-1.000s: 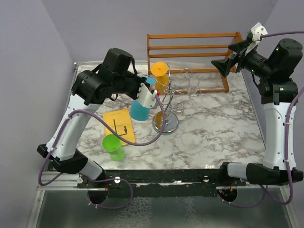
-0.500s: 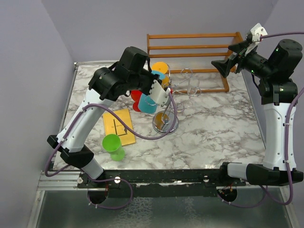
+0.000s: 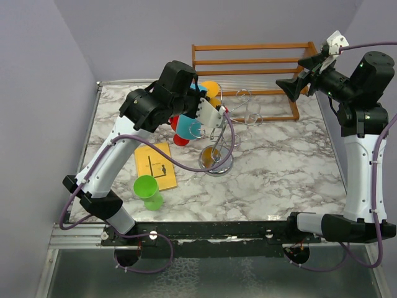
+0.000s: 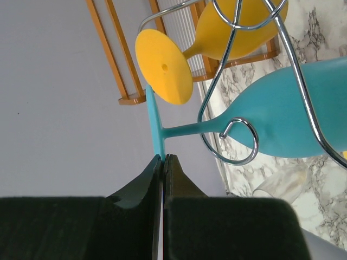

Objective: Place the wine glass upside down on the wine glass rack

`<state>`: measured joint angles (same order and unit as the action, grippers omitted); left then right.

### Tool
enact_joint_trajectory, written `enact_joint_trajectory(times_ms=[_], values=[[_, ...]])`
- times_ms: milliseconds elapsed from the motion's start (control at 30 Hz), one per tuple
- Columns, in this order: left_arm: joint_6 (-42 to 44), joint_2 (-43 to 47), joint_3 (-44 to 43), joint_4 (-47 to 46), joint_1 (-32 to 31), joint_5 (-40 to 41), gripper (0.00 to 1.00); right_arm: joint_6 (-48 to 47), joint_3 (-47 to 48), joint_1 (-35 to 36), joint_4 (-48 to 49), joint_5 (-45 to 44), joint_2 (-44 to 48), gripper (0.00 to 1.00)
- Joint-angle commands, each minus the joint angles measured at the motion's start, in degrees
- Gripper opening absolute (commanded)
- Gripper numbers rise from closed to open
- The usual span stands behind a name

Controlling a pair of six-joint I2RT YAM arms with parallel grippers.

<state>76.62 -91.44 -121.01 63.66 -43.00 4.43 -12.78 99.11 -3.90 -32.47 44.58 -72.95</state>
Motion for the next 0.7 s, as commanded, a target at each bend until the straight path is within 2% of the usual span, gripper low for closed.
enact_joint_trajectory(times_ms=[0,400,667], values=[[-1.9,0.8,0.2,0.3,-0.3,3.9,0.0,-0.6,-0.5,0.0,1.0,-0.7,1.2,0.94],[-3.6,1.8,0.2,3.4,-0.4,5.2,0.0,-0.7,-1.0,0.0,1.0,-0.8,1.6,0.94],[-4.4,2.7,0.4,5.2,-0.4,3.0,0.0,-0.8,-1.3,0.0,0.9,-1.0,1.9,0.94]])
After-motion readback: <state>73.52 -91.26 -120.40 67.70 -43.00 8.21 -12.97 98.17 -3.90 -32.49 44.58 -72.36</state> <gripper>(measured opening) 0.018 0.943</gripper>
